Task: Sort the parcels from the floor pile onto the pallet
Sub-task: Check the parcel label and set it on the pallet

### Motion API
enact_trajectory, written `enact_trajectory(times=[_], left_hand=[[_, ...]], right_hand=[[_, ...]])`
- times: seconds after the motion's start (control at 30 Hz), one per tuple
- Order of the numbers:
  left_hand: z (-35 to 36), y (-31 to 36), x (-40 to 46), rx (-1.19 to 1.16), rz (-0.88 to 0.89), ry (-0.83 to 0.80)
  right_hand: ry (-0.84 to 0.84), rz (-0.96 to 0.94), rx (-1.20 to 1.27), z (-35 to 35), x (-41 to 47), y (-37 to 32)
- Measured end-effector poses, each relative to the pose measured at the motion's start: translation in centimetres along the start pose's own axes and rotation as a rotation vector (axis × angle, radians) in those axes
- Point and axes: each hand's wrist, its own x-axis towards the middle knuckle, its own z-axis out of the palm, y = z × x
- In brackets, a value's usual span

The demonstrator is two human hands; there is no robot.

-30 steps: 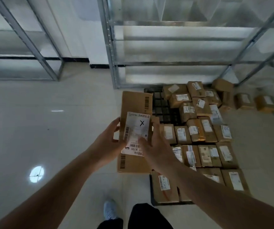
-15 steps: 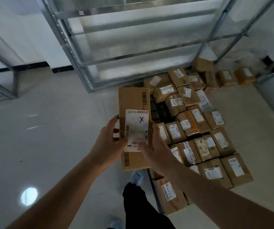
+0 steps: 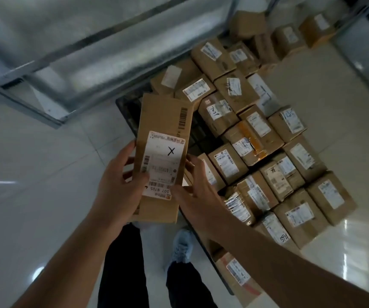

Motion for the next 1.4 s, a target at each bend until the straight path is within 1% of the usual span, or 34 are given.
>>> enact_trajectory(times=[0.1,0.23,0.37,0.47,0.57,0.7,0.83,0.93,1.1,1.3,1.4], left_hand=[[1.3,-3.1,5.5,0.061,0.056,-0.052],[2.1,-7.2,13.0,0.100,0.084,-0.143],[3.2,-9.7,21.3,0.117,0.110,-0.319],[4.7,-10.8,27.7,0.171,0.134,-0.465],[6.8,-11.5,32.9,0.228,0.150,-0.633],[10.1,-12.9,37.3,0.305,0.143,-0.767],[12.6,-15.5,39.3,0.308,0.085,-0.812],[13.7,-17.5,39.9,0.338,0.041,-0.833],[15.3,-19.7,40.4,0.394,0.022,-0.811],[17.3,-21.2,41.4,0.487,-0.016,-0.801],[18.6,-21.8,41.4,0.502,-0.040,-0.803]], right_hand=[[0.075,0.011,0.107,0.2,5.2,3.9],[0.197,0.044,0.213,0.8,12.2,8.5],[0.387,0.038,0.245,0.7,18.5,11.5],[0.473,0.021,0.334,0.1,22.7,13.4],[0.561,0.045,0.386,-1.0,26.2,14.8],[0.627,0.100,0.439,-2.6,29.1,17.1],[0.648,0.181,0.506,-3.4,31.0,19.7],[0.627,0.254,0.476,-3.7,31.3,21.3],[0.599,0.383,0.452,-4.4,31.7,23.1],[0.566,0.470,0.604,-5.3,32.7,24.8],[0.568,0.490,0.622,-5.6,32.9,25.5]])
